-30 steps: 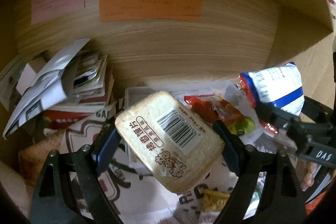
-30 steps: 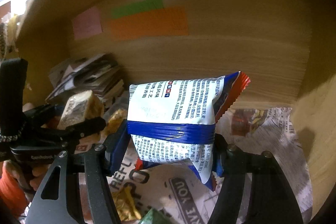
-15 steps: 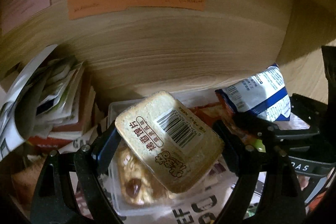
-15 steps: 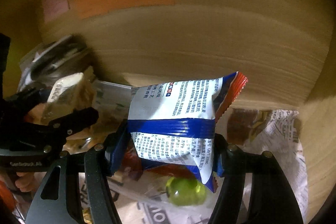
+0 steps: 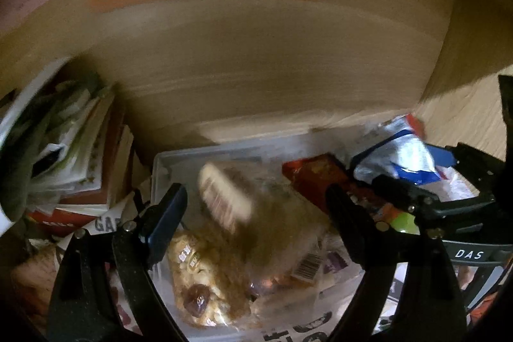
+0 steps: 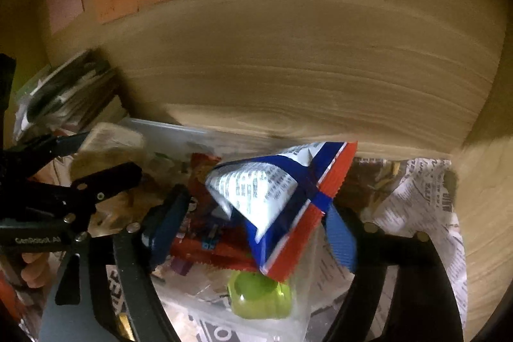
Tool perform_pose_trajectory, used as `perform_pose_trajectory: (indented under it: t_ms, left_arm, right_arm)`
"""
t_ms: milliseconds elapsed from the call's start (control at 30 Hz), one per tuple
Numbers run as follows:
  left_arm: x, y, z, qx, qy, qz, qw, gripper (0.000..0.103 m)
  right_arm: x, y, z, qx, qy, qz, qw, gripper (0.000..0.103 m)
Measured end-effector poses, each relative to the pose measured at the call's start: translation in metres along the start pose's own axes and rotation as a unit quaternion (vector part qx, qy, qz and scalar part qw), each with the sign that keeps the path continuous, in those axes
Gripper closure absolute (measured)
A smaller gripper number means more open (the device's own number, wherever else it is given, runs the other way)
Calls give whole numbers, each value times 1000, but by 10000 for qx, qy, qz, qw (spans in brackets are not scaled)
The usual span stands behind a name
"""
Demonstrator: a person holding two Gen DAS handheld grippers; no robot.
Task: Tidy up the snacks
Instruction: 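Carry the bread packet and white-blue bag over the clear box and release both, then grasp the yellow chip bag with the left gripper while the right grasps the green bag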
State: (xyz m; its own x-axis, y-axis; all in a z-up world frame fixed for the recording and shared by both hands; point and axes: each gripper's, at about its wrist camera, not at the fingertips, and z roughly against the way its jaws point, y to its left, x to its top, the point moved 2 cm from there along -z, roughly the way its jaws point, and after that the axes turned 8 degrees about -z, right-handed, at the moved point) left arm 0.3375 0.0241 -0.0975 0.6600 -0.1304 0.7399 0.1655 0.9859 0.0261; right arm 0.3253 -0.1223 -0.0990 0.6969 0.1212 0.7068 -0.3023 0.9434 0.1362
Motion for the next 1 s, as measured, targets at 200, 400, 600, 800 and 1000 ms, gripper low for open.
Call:
perform_pose_trajectory:
  t_ms: [200,400,600,800,1000]
  left_arm:
    - [4,-10,32,31,-297,-67,9995,10]
    - [-14,-21,64,31,-343,-206,9992,10]
    - [-49,-28,83,-27,-203,-361,9991,10]
    - [-81,-37,95,-169,-41,-423,9990,10]
    - [-113,-42,91,-197,220,-336,9990,10]
  right_arm:
    - [-5,4,28,-69,-253,139,9996,19]
    - [-19,7,62,91,-456,190,9987,19]
    - [-50,13,89,195,-588,210,9979,12]
    - [-92,22,94,149,-414,373,9983,12]
    - [-135,24,75,352,93,150,9992,12]
